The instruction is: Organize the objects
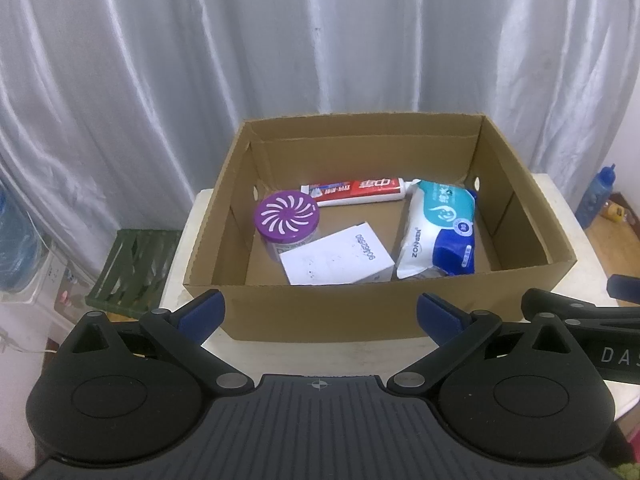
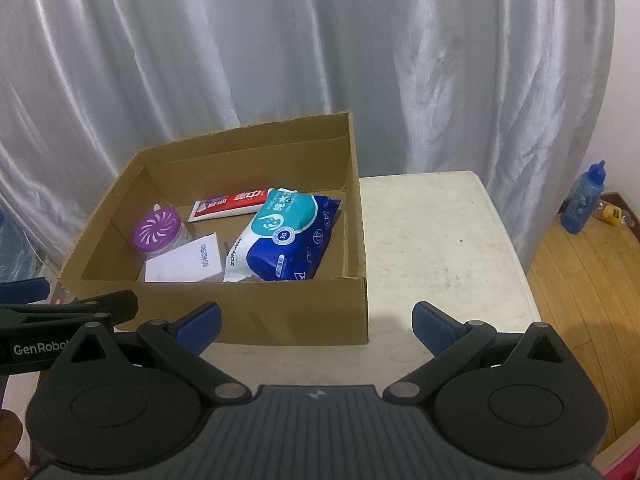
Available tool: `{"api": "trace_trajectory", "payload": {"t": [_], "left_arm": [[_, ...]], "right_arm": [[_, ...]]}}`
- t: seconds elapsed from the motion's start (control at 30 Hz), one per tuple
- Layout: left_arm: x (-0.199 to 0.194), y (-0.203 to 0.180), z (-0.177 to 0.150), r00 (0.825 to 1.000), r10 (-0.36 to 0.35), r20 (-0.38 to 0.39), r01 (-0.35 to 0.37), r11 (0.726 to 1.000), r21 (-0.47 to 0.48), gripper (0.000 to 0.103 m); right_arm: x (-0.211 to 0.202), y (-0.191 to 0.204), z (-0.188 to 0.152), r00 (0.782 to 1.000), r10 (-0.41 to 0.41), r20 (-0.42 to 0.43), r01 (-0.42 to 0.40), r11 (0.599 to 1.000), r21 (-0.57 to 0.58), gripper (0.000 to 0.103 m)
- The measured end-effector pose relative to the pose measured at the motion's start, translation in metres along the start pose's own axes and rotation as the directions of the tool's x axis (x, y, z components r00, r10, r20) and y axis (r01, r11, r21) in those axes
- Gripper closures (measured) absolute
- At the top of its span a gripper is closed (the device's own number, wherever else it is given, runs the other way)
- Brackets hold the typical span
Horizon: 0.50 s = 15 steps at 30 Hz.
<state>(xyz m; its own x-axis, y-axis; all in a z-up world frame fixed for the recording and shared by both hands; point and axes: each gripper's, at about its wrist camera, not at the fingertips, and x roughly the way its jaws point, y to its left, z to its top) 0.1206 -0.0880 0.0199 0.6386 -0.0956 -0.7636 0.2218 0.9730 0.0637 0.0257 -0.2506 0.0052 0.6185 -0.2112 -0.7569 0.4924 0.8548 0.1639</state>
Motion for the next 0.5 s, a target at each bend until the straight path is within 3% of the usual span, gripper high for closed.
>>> {"api": "trace_trajectory", "payload": {"t": [0.5], "left_arm": [[-0.0019, -0.0005, -0.0003, 1.000, 0.002, 0.004, -0.002, 1.000, 0.001, 0.000]], "right_arm": [[-0.0026, 0.0003, 0.0001, 1.000, 0.000, 0.004, 0.000, 1.000, 0.004, 0.000]]}}
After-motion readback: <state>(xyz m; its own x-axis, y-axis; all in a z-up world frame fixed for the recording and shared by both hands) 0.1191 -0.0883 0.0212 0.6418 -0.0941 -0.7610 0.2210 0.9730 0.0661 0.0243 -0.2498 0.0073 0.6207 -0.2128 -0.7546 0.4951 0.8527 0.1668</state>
